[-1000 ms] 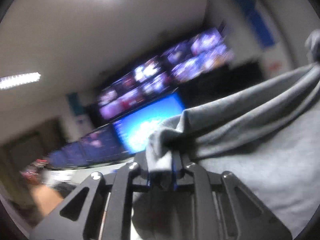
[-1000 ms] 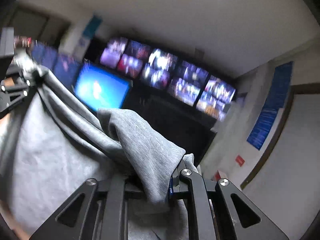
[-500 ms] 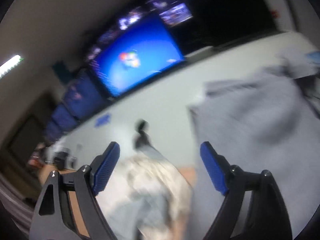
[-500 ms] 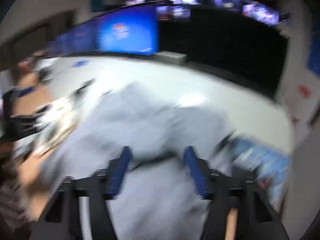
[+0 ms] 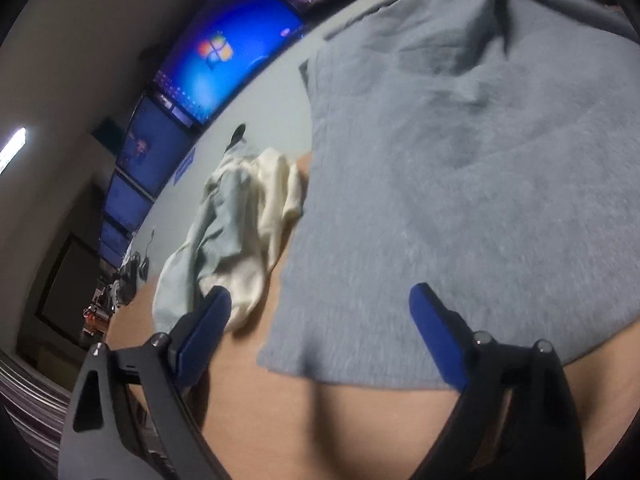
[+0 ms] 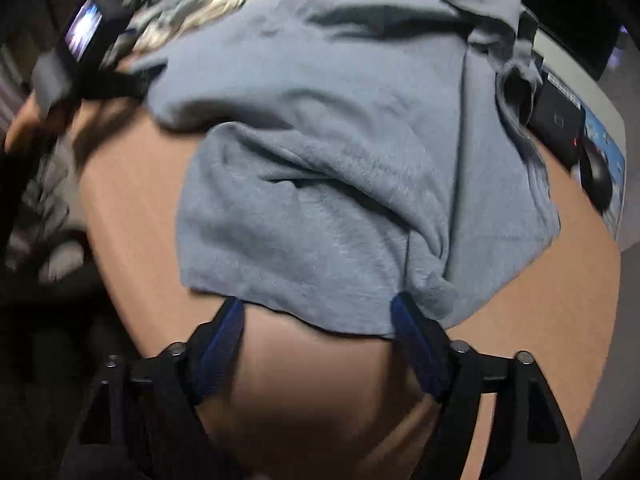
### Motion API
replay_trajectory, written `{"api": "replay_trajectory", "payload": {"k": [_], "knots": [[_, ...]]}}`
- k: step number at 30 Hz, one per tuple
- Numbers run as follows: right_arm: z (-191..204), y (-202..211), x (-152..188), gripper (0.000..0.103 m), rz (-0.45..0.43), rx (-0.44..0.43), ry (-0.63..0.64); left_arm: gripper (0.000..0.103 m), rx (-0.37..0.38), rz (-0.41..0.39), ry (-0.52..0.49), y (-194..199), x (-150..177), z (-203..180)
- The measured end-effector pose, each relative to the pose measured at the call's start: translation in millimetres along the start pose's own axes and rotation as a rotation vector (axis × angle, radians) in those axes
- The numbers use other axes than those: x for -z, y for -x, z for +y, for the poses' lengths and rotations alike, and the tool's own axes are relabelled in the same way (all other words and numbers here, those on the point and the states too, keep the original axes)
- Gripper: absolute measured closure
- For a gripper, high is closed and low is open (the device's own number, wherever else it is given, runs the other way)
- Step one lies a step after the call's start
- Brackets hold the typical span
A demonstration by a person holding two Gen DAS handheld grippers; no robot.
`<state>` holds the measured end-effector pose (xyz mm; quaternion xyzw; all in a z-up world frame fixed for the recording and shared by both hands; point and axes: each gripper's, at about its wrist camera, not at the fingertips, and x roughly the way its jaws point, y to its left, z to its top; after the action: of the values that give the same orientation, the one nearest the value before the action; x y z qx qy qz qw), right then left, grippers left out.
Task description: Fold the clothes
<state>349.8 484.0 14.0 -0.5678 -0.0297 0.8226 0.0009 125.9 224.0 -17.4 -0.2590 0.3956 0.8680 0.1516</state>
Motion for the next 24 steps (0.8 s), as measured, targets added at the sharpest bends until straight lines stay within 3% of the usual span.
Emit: {"api": "replay_trajectory", "payload": {"k": [4, 6, 8, 10, 13, 14, 16, 18, 21, 23, 24], "knots": [[-24.1, 20.6, 48.9, 0.021, 0.107, -0.02, -0.069, 0.01, 0.061, 0.041, 0.03, 12.4, 20.4, 14.2], [-47.5, 28.4, 80.8, 0.018, 0.181, 0.105, -0.121, 0.01, 0.053, 0.051, 0.018, 20.2, 33.2, 14.3], [-79.8, 51.2, 102.2, 0.019, 0.106, 0.096, -0.282, 0.011, 0.074, 0.067, 0.008, 25.6, 40.9, 15.1], [-102.2, 85.5, 109.8, 0.019, -0.085, 0.041, -0.419, 0.015, 0.086, 0.04, 0.054, 41.4, 39.7, 23.5], [-111.1, 108.0, 89.3, 0.016, -0.323, 0.022, -0.487, 0.012, 0.091, -0.077, 0.149, 67.2, 19.2, 39.4], [-108.4, 100.3, 67.9, 0.016, -0.353, -0.012, -0.498, 0.0, 0.091, -0.116, 0.174, 70.4, 9.4, 41.5], [-103.1, 79.3, 36.9, 0.016, -0.399, -0.108, -0.5, 0.0, 0.096, -0.167, 0.209, 70.9, -10.2, 40.6], [-90.4, 52.5, 2.6, 0.016, -0.394, -0.224, -0.462, 0.0, 0.096, -0.141, 0.196, 55.6, -27.3, 24.5], [-83.4, 0.1, -36.9, 0.016, -0.275, -0.29, -0.419, 0.0, 0.05, -0.085, 0.074, 30.8, -31.5, -16.3], [-94.3, -16.4, -35.8, 0.017, -0.267, -0.27, -0.412, 0.002, -0.02, -0.049, -0.026, 19.4, -21.0, -44.2], [-101.2, -18.8, -30.2, 0.024, -0.244, -0.235, -0.427, 0.002, -0.023, -0.065, -0.04, 22.3, -13.6, -49.5]]}}
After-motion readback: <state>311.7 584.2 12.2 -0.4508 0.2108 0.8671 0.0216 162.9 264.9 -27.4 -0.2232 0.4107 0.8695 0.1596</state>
